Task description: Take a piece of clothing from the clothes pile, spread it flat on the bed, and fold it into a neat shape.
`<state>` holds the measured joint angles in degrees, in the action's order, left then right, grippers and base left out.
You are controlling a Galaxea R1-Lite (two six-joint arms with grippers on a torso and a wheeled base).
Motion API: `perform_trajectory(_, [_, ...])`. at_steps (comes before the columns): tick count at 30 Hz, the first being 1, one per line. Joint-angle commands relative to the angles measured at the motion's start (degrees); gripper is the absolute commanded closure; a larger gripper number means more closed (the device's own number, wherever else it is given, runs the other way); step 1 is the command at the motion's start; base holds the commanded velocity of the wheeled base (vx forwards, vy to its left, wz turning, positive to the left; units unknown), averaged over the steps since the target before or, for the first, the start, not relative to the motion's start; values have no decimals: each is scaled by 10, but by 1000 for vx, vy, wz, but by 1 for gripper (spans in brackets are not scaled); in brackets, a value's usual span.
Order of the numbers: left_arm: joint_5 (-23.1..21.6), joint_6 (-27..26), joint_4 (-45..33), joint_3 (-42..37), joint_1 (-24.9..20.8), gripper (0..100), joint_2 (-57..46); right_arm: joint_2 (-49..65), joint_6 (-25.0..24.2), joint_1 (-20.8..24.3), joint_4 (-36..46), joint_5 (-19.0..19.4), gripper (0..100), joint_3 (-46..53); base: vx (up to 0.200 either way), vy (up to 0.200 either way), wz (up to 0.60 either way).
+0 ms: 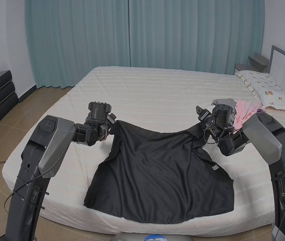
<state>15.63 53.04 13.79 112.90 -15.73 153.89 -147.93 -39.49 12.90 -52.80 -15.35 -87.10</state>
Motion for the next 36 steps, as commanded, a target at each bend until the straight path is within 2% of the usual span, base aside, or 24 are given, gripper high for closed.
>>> perform_trajectory(1, [2, -3, -10, -3, 11, 0, 2, -5, 4, -9, 23, 3, 0, 18, 0, 0, 0])
perform_trajectory(8, [-3, -6, -79, -15, 14, 0, -5, 18, 5, -10, 39, 24, 0, 66, 0, 0, 0])
perform_trajectory(11, [-10, -3, -90, -42, 16, 0, -32, 52, 17, -17, 31, 49, 0, 105, 0, 0, 0])
perform_trajectory(13, [-25, -3, -85, -67, 17, 0, -50, 59, 10, -23, 19, 50, 0, 99, 0, 0, 0])
perform_trajectory(16, [-79, 3, -83, -147, 17, 0, -108, 60, 10, -36, -50, 44, 0, 83, 0, 0, 0])
perform_trajectory(20, [-111, 23, -80, -216, 17, 0, -157, 87, 13, -43, -10, 76, 0, 143, 0, 0, 0])
perform_trajectory(22, [-132, 37, -61, -263, 17, 0, -185, 103, 13, -44, 2, 116, 0, 188, 0, 0, 0])
perform_trajectory(23, [-134, 39, -58, -270, 18, 0, -188, 105, 13, -45, 1, 119, 0, 193, 0, 0, 0])
perform_trajectory(24, [-147, 42, -37, -312, 19, 0, -207, 109, 13, -45, -5, 128, 0, 209, 0, 0, 0])
perform_trajectory(25, [-147, 42, -34, -315, 19, 0, -209, 110, 13, -45, -5, 128, 0, 211, 0, 0, 0])
perform_trajectory(27, [-155, 44, 6, -387, 20, 0, -241, 115, 16, -43, -6, 132, 0, 248, 0, 0, 0])
perform_trajectory(31, [-158, 53, 44, -468, 17, 0, -278, 135, 17, -39, -11, 139, 0, 292, 0, 0, 0])
perform_trajectory(36, [-184, 78, 84, -538, 12, 0, -309, 147, 24, -37, -10, 139, 0, 323, 0, 0, 0])
